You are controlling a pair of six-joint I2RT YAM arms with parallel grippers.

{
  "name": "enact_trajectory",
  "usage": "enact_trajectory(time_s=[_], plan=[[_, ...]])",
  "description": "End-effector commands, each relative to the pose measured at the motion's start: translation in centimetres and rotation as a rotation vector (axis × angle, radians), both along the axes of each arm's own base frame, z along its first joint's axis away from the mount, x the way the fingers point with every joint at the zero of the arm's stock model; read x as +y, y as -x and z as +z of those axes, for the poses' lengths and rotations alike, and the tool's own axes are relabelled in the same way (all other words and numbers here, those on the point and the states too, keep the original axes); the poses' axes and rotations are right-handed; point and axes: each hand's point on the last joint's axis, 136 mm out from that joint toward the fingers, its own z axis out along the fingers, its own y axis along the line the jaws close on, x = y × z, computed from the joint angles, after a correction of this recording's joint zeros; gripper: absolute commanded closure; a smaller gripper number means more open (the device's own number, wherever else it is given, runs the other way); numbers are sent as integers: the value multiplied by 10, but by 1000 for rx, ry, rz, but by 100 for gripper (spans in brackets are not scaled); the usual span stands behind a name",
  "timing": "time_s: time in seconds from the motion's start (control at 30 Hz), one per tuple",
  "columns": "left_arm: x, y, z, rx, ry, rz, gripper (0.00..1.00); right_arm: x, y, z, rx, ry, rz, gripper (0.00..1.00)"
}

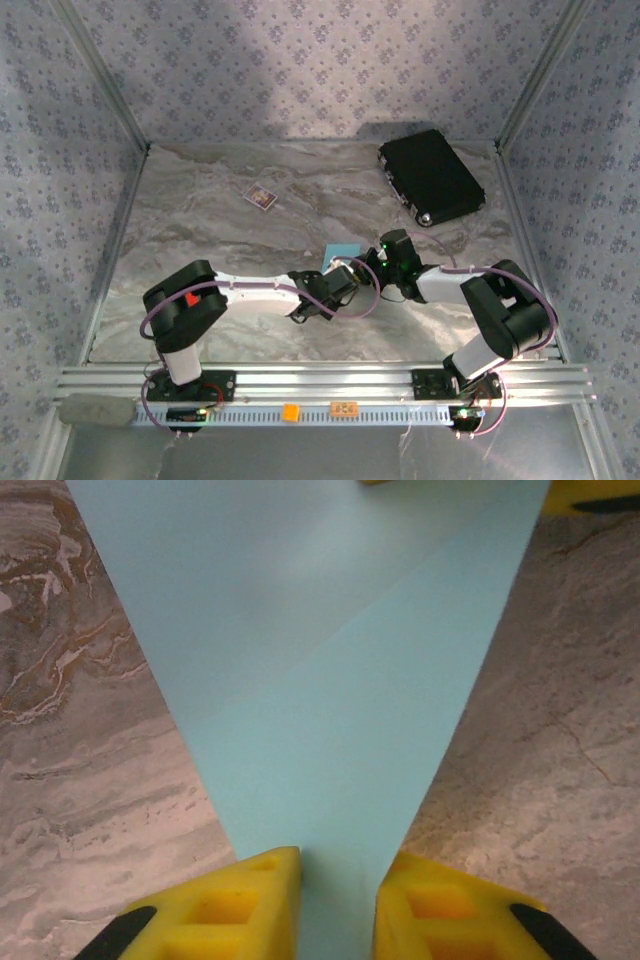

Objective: Fold a paper plane with a square sheet of paper (pick it up from the middle)
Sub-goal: Fold the wing for the fifth time at the center of the table.

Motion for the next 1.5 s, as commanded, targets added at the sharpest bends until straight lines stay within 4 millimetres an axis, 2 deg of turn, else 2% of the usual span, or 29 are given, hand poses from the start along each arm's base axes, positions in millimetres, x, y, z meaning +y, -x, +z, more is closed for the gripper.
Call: enact_trajectory(time_s=[0.0,0.27,0.5,0.7,0.83,1.27,1.47], plan=[[1,-1,6,-23,-18,3,81,4,-5,15,-30,-22,-10,97],[3,-2,7,-31,6,25,92,-1,-3,15,-42,7,-3,86],[3,-2,7,-14,42,40,96,-25,-1,22,-79,95,-8,72],[0,-2,5,87,195,64,98,-52,4,33,-119,174,-38,62],[-7,-1,6,161,322,40,99,-59,7,33,-132,188,-44,62],[-13,5,-6,376,563,13,100,-48,6,38,-190,163,7,66],[-13,7,-9,458,631,20,100,-14,6,36,-260,145,162,78]])
